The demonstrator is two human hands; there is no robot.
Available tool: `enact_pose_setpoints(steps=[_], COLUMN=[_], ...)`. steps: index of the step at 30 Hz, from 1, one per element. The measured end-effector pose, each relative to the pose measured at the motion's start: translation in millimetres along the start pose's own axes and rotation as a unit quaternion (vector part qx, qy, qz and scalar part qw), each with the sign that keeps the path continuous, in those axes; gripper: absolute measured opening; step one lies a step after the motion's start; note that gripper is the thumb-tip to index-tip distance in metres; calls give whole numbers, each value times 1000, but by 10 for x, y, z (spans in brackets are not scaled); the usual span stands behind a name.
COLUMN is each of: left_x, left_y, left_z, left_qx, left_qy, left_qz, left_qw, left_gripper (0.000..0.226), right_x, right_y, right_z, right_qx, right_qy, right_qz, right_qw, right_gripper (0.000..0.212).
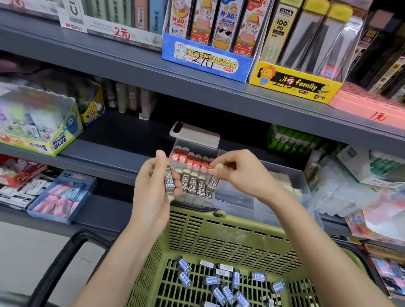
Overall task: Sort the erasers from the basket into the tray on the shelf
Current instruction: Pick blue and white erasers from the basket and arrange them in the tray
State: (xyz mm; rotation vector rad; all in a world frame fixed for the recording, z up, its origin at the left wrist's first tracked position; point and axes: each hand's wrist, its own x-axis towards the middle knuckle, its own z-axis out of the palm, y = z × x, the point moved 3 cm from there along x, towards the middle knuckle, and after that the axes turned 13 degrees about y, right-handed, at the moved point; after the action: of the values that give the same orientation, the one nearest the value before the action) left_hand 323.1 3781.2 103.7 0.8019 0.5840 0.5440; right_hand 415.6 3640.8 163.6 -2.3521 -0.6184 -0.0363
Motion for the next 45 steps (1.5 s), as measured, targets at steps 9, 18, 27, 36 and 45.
enact_pose_setpoints(steps=[9,18,27,36,45], left_x=[19,38,-30,291,334], left_y=[17,-24,24,352,234], left_z=[-13,3,45,-460,-362], left_qx=[-133,-97,-65,-102,-163], left_qy=[-45,-73,-156,116,41], left_qz=[-75,-44,-2,91,-1], left_qw=[987,992,986,984,986], left_gripper=[14,28,29,17,22], right_x=[163,-73,-346,-130,-207], right_y=[29,84,-283,-353,-437], right_z=[177,217,310,605,991], right_qx=[-29,-267,255,-38,-153], right_qy=[-81,42,39,132,152], right_qz=[58,-68,64,91,4], right_qw=[995,960,964,986,976], right_gripper=[28,27,12,39,49])
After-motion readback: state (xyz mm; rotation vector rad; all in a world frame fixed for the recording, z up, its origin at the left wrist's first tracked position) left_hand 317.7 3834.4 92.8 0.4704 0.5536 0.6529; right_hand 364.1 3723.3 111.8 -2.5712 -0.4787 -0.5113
